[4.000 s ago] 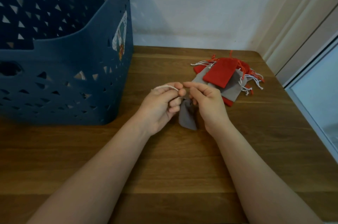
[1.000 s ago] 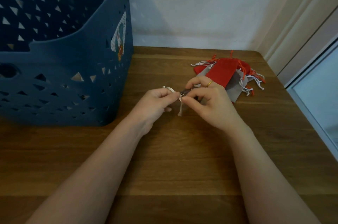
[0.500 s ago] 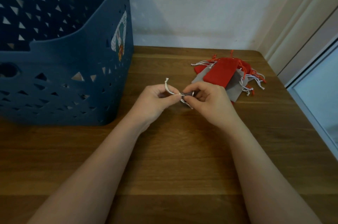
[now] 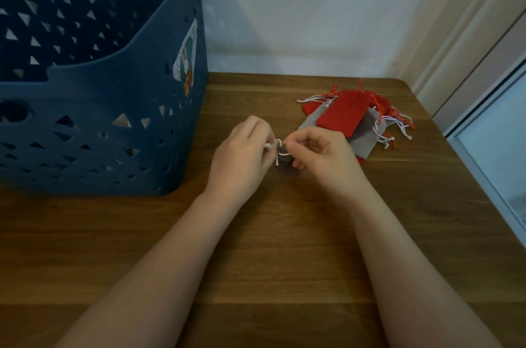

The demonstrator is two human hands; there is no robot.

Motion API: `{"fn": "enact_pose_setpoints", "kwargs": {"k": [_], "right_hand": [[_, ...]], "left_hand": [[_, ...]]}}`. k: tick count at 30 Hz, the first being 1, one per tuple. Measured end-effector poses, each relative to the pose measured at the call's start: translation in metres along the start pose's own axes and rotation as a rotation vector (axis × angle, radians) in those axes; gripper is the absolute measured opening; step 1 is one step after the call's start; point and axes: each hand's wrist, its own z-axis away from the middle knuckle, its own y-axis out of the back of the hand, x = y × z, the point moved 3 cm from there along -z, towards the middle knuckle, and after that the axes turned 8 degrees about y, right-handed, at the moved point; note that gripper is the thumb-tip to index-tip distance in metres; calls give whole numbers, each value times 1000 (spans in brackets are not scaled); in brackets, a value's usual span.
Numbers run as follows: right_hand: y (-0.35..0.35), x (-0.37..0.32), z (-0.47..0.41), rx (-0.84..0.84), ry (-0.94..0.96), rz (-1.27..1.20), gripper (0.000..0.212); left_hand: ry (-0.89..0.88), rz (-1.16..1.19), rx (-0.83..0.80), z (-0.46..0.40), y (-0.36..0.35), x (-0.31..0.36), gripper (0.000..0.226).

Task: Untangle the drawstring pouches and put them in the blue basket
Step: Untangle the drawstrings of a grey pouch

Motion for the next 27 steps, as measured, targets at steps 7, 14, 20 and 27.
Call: {"fn": "enact_pose_setpoints", "kwargs": {"k": [7,14,20,27], "right_hand": [[1,-1,1,19,-103,-211,16],[-2,5,1,-76,-233,-394,17],[-1,5,1,-68,-160,-292,14],[-1,6,0,-83,-129,-352,11]], "left_hand": [[-152,49,63,1,1,2,21],[-137,166,85,3,3,2,22],[-160,204,58,2,6,1,27],[-149,238,66,1,7,0,23]]}}
